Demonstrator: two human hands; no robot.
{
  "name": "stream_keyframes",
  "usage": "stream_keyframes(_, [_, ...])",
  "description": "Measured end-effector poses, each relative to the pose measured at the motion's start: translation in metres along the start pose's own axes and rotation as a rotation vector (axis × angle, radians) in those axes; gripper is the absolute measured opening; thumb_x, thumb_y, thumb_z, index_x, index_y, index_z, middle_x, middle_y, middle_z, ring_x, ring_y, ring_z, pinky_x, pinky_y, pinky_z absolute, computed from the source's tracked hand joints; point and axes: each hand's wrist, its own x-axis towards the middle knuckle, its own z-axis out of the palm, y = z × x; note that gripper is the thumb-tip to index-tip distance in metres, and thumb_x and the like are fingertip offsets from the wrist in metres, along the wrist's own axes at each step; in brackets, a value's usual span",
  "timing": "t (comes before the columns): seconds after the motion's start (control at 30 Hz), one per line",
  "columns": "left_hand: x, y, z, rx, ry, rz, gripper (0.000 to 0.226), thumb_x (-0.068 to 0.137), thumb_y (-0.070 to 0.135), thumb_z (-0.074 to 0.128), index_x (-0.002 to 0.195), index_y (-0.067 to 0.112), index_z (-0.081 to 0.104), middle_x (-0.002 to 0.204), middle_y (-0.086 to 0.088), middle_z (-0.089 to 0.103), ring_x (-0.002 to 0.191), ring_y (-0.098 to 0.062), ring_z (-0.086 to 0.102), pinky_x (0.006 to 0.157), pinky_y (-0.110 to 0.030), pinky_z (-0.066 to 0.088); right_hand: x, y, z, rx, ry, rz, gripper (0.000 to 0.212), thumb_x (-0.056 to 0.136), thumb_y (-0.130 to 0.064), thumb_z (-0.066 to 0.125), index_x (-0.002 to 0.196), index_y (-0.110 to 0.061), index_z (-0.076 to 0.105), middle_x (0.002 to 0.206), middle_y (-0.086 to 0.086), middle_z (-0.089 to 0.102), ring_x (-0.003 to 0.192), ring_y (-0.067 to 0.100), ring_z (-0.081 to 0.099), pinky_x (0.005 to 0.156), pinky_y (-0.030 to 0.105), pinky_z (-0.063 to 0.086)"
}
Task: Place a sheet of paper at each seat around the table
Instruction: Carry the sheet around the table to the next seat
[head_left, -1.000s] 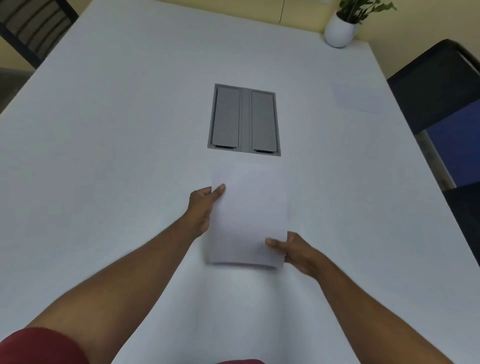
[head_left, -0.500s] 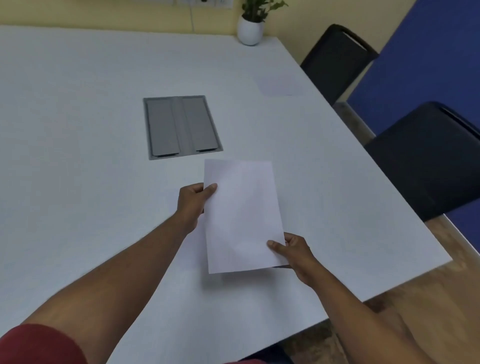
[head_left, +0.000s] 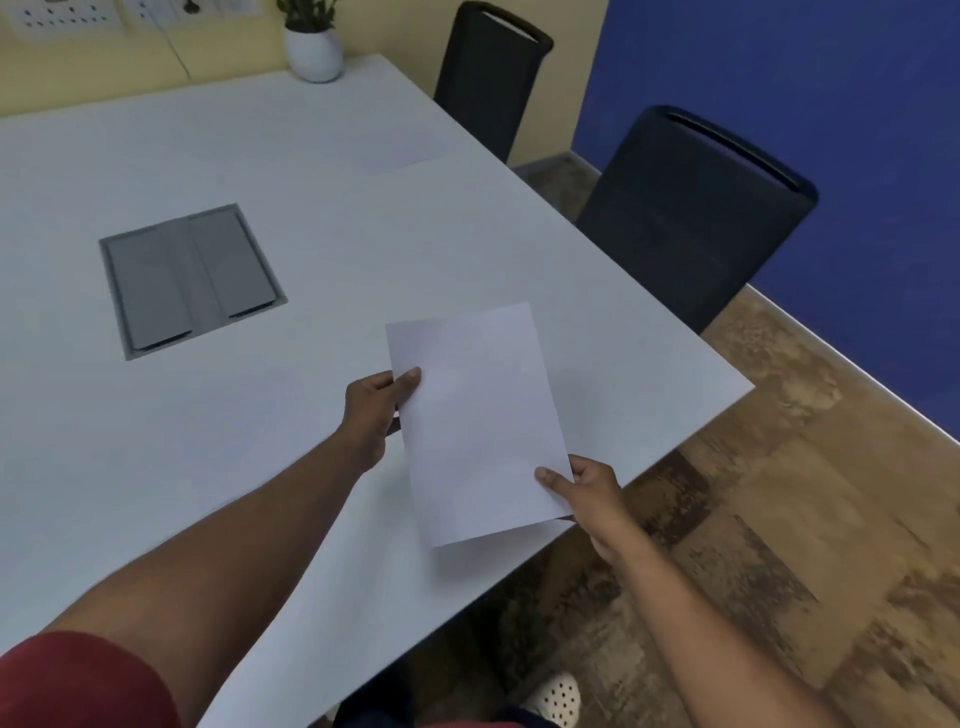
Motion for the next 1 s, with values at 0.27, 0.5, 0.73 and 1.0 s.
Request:
stream_keyframes(0.27, [-0.022,-0.007,0.155,0.001,-0.079,0.017,0.025,0.097,0.029,0.081,0.114,0.010,0.081,0.112,-0.005,0.084,0.095,-0.021,0.077,0.081,-0.036,0.062,-0.001,-0.005,-0.150,0.007,0.059,-0.080,0.019,0.095,-0.020,0.080,0.113,-0.015,0.079,0.110,-0.003,0.082,0.101,0.016,0.078,0.083,0.028,0.065])
stream_keyframes(0.5, [-0.022,-0.013,0.244,0.045,-0.122,0.051,0.027,0.098,0.028,0.080,0.115,0.007,0.081,0.113,-0.008,0.083,0.095,-0.024,0.077,0.086,-0.041,0.063,0.010,-0.004,-0.237,-0.043,0.146,-0.082,0.024,0.091,-0.029,0.085,0.112,-0.017,0.080,0.113,0.001,0.082,0.103,0.024,0.079,0.086,0.043,0.067])
stream_keyframes(0.73, [0.006,-0.014,0.296,0.021,-0.062,0.086,0.028,0.098,0.028,0.079,0.114,0.006,0.081,0.114,-0.007,0.083,0.096,-0.023,0.078,0.090,-0.043,0.062,0.052,-0.037,-0.290,-0.093,0.118,-0.119,0.023,0.092,-0.026,0.085,0.113,-0.018,0.081,0.112,-0.002,0.083,0.104,0.022,0.079,0.092,0.050,0.066])
stream_keyframes(1.0, [0.078,0.018,0.366,-0.126,0.053,0.152,0.028,0.098,0.027,0.080,0.115,0.005,0.080,0.115,-0.008,0.083,0.095,-0.023,0.077,0.084,-0.040,0.062,0.149,-0.119,-0.339,-0.133,0.035,-0.133,0.026,0.092,-0.023,0.084,0.116,-0.013,0.080,0.113,0.000,0.083,0.104,0.023,0.079,0.092,0.041,0.065])
